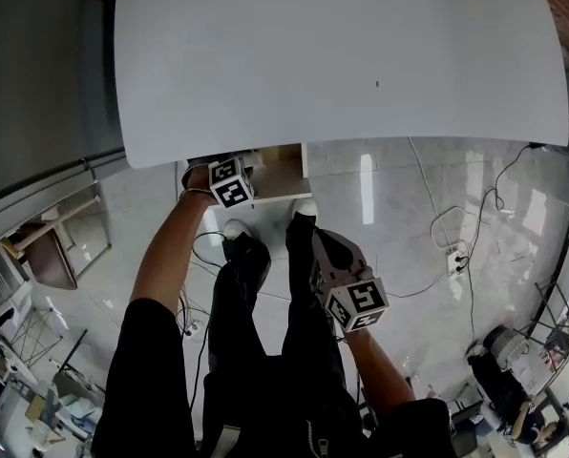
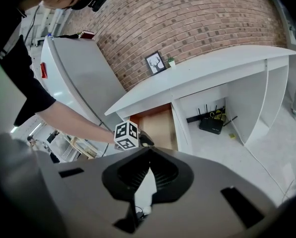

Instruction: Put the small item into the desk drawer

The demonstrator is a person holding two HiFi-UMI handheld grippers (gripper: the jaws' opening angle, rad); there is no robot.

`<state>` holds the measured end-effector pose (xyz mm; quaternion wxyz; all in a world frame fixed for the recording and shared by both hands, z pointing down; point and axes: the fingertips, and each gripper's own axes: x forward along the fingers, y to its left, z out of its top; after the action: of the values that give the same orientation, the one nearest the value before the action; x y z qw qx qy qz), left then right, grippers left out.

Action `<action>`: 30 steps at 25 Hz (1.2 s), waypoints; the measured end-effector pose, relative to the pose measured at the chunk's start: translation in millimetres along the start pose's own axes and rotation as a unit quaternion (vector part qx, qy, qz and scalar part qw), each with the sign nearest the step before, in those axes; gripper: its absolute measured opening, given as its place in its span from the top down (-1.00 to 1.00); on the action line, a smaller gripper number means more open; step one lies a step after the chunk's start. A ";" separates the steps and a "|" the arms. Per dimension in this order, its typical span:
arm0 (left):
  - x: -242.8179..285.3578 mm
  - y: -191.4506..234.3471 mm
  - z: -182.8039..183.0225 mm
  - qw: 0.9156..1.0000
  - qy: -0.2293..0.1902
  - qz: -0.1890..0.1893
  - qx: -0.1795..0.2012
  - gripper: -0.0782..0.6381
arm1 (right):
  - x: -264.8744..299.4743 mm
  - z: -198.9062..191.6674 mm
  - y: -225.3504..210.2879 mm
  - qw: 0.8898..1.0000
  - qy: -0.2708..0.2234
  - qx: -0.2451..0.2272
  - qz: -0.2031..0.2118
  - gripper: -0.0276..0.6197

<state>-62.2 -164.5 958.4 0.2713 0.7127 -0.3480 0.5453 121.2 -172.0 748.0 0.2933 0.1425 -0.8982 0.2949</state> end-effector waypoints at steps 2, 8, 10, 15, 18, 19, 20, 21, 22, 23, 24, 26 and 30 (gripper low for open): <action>-12.3 -2.4 7.3 0.998 -0.033 0.015 -0.043 0.27 | -0.8 5.0 0.5 1.000 0.004 -0.013 -0.001 0.89; -63.4 -12.7 10.6 0.987 -0.075 0.073 -0.120 0.66 | 6.5 40.5 0.4 0.999 -0.009 -0.037 -0.011 0.90; -87.3 -14.9 10.7 0.980 -0.096 0.084 -0.153 0.69 | 10.1 55.6 8.6 0.999 -0.013 -0.050 -0.007 0.90; -155.1 -11.7 9.9 0.951 -0.153 0.115 -0.243 0.72 | 5.1 96.6 30.3 0.996 -0.032 -0.079 0.004 0.90; -194.6 -10.7 7.3 0.933 -0.183 0.125 -0.284 0.73 | -1.7 118.7 42.5 0.995 -0.045 -0.092 0.008 0.90; -206.9 -10.7 6.0 0.927 -0.190 0.129 -0.295 0.73 | -3.4 124.7 46.7 0.994 -0.048 -0.096 0.011 0.90; -219.0 -10.6 5.0 0.922 -0.197 0.135 -0.304 0.73 | -5.0 130.2 50.8 0.994 -0.051 -0.099 0.013 0.90; -231.2 -10.8 4.9 0.918 -0.203 0.141 -0.311 0.73 | -6.9 135.2 54.7 0.993 -0.054 -0.102 0.015 0.90; -243.2 -11.3 5.7 0.913 -0.209 0.148 -0.316 0.73 | -9.3 139.8 58.2 0.993 -0.056 -0.105 0.016 0.90; -255.0 -12.2 7.6 0.909 -0.217 0.157 -0.320 0.73 | -12.2 143.8 61.3 0.992 -0.058 -0.109 0.018 0.90; -266.6 -13.1 10.6 0.904 -0.226 0.165 -0.323 0.73 | -15.4 147.7 64.3 0.992 -0.059 -0.114 0.019 0.90; -291.2 -12.4 17.3 0.895 -0.245 0.183 -0.324 0.73 | -20.4 157.1 71.6 0.990 -0.063 -0.127 0.021 0.90; -343.1 -10.7 25.3 0.874 -0.284 0.214 -0.332 0.73 | -32.0 183.0 90.3 0.986 -0.085 -0.142 0.026 0.90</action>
<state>-94.9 -108.7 620.3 0.2580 0.6135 -0.7143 0.2165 26.6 -210.7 568.5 0.2253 0.1005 -0.9561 0.1582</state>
